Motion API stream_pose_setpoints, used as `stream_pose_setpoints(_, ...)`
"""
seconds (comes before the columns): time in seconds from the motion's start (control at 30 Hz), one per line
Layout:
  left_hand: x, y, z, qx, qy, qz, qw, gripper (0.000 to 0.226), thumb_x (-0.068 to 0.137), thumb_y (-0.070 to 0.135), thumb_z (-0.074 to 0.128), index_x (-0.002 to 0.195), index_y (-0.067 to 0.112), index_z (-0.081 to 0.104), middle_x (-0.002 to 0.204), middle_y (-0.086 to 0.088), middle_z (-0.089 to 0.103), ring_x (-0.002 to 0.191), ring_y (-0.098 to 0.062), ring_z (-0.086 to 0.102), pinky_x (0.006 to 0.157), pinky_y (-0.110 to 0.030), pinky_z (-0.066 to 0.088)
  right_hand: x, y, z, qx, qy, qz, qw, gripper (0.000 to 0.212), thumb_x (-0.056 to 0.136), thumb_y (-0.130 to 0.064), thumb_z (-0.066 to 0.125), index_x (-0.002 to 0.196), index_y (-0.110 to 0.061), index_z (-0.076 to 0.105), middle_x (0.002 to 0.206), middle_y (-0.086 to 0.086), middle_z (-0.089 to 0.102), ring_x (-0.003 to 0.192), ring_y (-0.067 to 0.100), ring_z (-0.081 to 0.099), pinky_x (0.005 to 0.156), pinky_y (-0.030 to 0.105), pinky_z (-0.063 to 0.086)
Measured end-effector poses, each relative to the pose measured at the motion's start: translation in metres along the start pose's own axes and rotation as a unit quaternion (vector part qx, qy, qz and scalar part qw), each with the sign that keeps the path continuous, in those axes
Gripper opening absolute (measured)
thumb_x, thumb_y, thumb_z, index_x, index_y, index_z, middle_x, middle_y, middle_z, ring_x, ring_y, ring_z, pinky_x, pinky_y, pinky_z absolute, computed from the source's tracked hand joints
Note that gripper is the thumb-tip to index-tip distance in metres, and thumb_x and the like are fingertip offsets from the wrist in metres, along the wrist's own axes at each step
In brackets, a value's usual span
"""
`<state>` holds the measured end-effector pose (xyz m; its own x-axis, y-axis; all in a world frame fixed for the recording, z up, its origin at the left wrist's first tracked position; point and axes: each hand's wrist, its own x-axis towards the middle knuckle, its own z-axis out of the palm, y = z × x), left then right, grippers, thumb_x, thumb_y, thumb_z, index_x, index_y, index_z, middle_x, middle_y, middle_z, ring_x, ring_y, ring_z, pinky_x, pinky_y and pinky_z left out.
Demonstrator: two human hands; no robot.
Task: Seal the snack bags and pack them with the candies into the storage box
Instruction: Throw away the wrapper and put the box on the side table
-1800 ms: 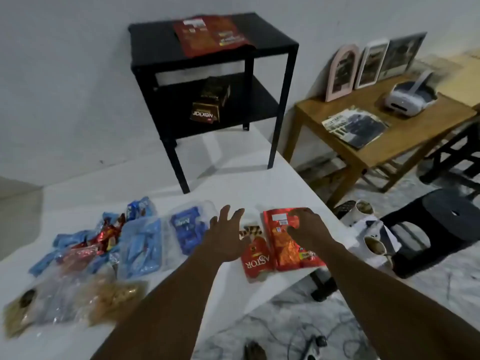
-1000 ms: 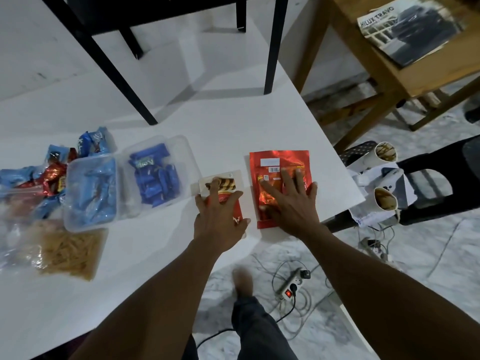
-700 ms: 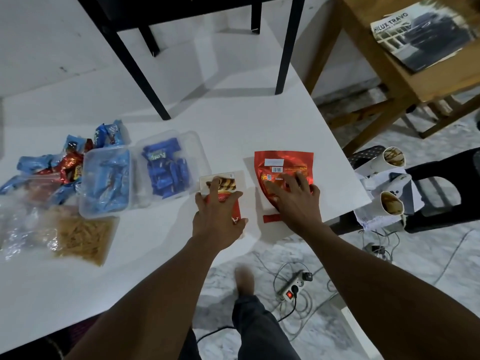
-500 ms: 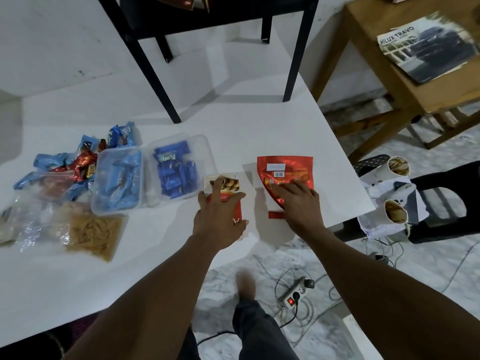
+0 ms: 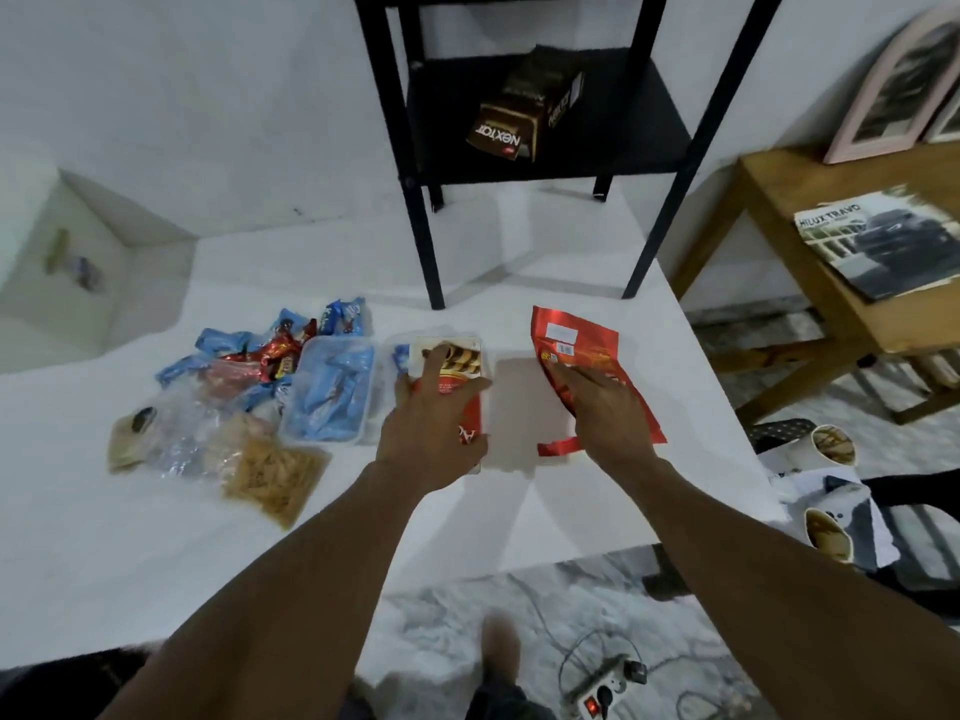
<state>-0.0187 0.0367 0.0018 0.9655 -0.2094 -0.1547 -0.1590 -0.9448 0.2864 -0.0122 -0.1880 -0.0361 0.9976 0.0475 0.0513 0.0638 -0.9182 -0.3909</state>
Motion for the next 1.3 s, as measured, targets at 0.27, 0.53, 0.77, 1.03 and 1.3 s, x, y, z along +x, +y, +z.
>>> stream_pose_setpoints(0.27, -0.045, -0.109, -0.088, -0.01, 0.108, -0.095, 0.99, 0.068, 0.075, 0.043, 0.074, 0.136, 0.047, 0.043, 0.161, 0.005, 0.005, 0.137, -0.045, 0.025, 0.095, -0.056, 0.049, 0.044, -0.135, -0.035, 0.118, -0.039, -0.053, 0.991, 0.032, 0.104, -0.031, 0.04, 0.13, -0.026, 0.058, 0.108, 0.006, 0.068, 0.091, 0.025, 0.065, 0.085, 0.028, 0.053)
stream_pose_setpoints(0.53, -0.17, -0.256, -0.141, -0.009, 0.18, -0.197, 0.964, 0.069, 0.073, 0.048, 0.073, 0.134, 0.05, 0.041, 0.161, 0.008, 0.005, 0.134, -0.042, 0.028, 0.086, -0.053, 0.055, 0.04, -0.345, 0.007, 0.219, -0.078, -0.155, 0.96, 0.048, 0.091, -0.004, 0.05, 0.127, -0.03, 0.065, 0.12, 0.002, 0.072, 0.106, 0.023, 0.067, 0.096, 0.039, 0.052)
stream_pose_setpoints(0.77, -0.35, -0.402, -0.153, -0.021, 0.192, -0.349, 0.917, 0.069, 0.077, 0.053, 0.072, 0.138, 0.05, 0.04, 0.161, 0.009, -0.001, 0.138, -0.038, 0.021, 0.094, -0.054, 0.05, -0.044, -0.552, 0.1, 0.203, -0.216, -0.27, 0.916, 0.044, 0.094, -0.016, 0.047, 0.127, -0.04, 0.062, 0.124, -0.002, 0.068, 0.11, 0.019, 0.064, 0.097, 0.04, 0.052)
stream_pose_setpoints(1.03, -0.538, -0.496, -0.108, -0.069, 0.153, -0.533, 0.829, 0.07, 0.075, 0.056, 0.069, 0.138, 0.05, 0.041, 0.164, 0.002, 0.001, 0.134, -0.046, 0.027, 0.1, -0.052, 0.045, -0.169, -0.712, 0.211, 0.155, -0.376, -0.39, 0.826, 0.039, 0.099, -0.019, 0.046, 0.128, -0.039, 0.063, 0.133, 0.002, 0.063, 0.112, 0.029, 0.064, 0.097, 0.036, 0.054)
stream_pose_setpoints(1.3, -0.626, -0.525, -0.018, -0.223, 0.093, -0.657, 0.714, 0.07, 0.07, 0.058, 0.072, 0.134, 0.054, 0.043, 0.162, 0.008, 0.005, 0.132, -0.041, 0.032, 0.101, -0.05, 0.045, -0.255, -0.77, 0.334, 0.088, -0.511, -0.432, 0.738, 0.047, 0.085, -0.022, 0.044, 0.125, -0.03, 0.067, 0.125, 0.005, 0.068, 0.112, 0.025, 0.064, 0.096, 0.031, 0.051)
